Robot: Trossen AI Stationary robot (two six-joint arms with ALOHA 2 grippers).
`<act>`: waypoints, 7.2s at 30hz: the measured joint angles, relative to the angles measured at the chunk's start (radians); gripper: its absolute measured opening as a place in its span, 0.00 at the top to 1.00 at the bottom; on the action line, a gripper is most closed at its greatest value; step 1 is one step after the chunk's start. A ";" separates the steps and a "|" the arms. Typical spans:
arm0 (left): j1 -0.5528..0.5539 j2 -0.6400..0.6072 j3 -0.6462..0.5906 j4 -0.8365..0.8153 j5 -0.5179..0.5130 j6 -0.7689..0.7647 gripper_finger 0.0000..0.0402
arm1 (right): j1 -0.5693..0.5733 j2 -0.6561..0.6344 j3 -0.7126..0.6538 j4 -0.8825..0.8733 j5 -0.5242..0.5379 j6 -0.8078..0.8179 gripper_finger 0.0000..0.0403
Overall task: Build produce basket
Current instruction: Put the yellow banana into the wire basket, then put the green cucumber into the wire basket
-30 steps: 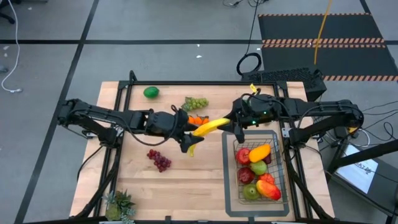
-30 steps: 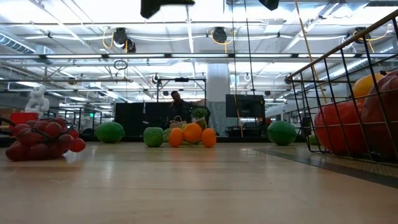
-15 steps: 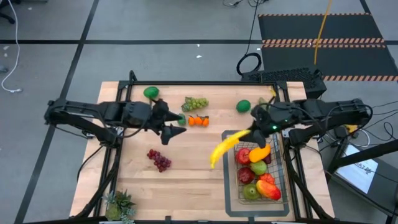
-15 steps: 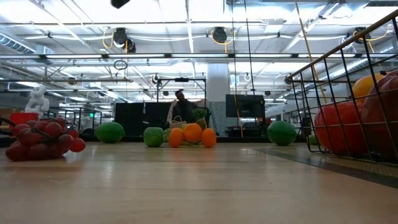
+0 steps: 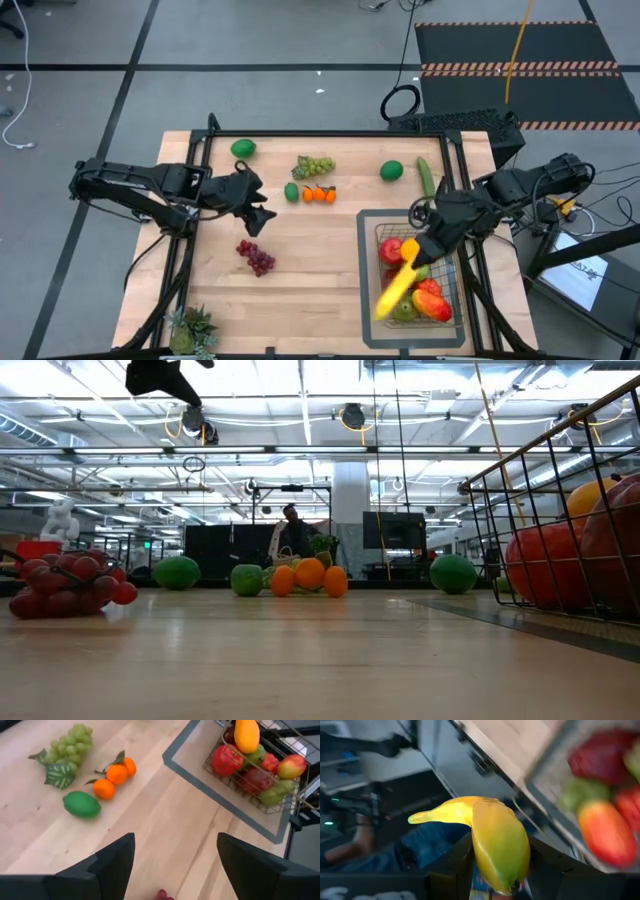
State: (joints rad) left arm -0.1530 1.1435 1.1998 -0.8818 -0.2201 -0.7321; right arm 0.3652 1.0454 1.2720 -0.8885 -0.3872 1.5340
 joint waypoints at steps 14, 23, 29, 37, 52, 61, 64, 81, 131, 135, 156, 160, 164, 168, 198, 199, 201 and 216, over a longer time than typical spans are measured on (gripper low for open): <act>-0.027 0.000 -0.039 0.019 -0.018 -0.022 0.31 | 0.003 0.013 -0.017 -0.357 -0.188 0.242 0.66; -0.027 0.000 -0.039 0.019 -0.019 -0.038 0.31 | -0.008 0.022 -0.100 -0.311 -0.167 0.289 0.66; -0.027 0.000 -0.039 0.019 -0.021 -0.037 0.31 | -0.042 0.018 -0.188 -0.222 -0.268 0.261 0.66; -0.027 0.000 -0.039 0.019 -0.022 -0.037 0.31 | -0.084 0.018 -0.275 -0.169 -0.322 0.204 0.62; -0.036 0.000 -0.040 0.019 -0.005 -0.056 0.31 | -0.083 -0.009 -0.298 0.055 -0.282 0.275 0.41; -0.039 0.000 -0.040 0.019 -0.006 -0.059 0.31 | -0.075 -0.035 -0.297 0.396 -0.004 0.323 0.45; -0.039 0.000 -0.040 0.019 -0.015 -0.059 0.31 | -0.077 -0.035 -0.297 0.513 0.125 0.247 0.45; -0.038 0.000 -0.040 0.024 -0.054 -0.117 0.31 | -0.404 -0.037 -0.297 0.526 0.302 -0.135 0.45; 0.166 0.009 -0.040 0.162 -0.230 -0.082 0.31 | -1.258 0.383 -0.340 -0.091 0.534 -1.199 0.32; 0.166 0.009 -0.040 0.162 -0.230 -0.081 0.31 | -1.274 0.429 -0.340 -0.069 0.519 -1.206 0.32; 0.166 0.009 -0.040 0.176 -0.225 -0.074 0.31 | -1.339 0.478 -0.429 0.018 0.487 -1.289 0.51; 0.166 0.009 -0.040 0.183 -0.225 -0.074 0.31 | -1.339 0.478 -0.430 0.025 0.488 -1.287 0.59; 0.166 0.009 -0.040 0.189 -0.224 -0.074 0.31 | -1.339 0.475 -0.430 0.012 0.483 -1.292 0.67; 0.157 0.009 -0.040 0.212 -0.217 -0.075 0.31 | -1.339 0.440 -0.430 -0.031 0.457 -1.280 0.67; 0.031 0.009 -0.040 0.266 -0.216 -0.048 0.31 | -1.249 -0.167 -0.038 -0.563 0.251 -0.987 0.65; 0.026 0.009 -0.040 0.266 -0.216 -0.048 0.31 | -1.234 -0.167 -0.008 -0.566 0.251 -0.969 0.65; 0.018 0.009 -0.040 0.266 -0.216 -0.048 0.31 | -1.204 -0.167 0.050 -0.564 0.251 -0.926 0.65; -0.044 0.009 -0.040 0.265 -0.216 -0.049 0.31 | -0.992 -0.105 0.384 -0.607 0.200 -0.649 0.65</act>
State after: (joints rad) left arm -0.1972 1.1522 1.1603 -0.6170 -0.4362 -0.7815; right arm -0.6268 0.9405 1.6564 -1.4954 -0.1874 0.8846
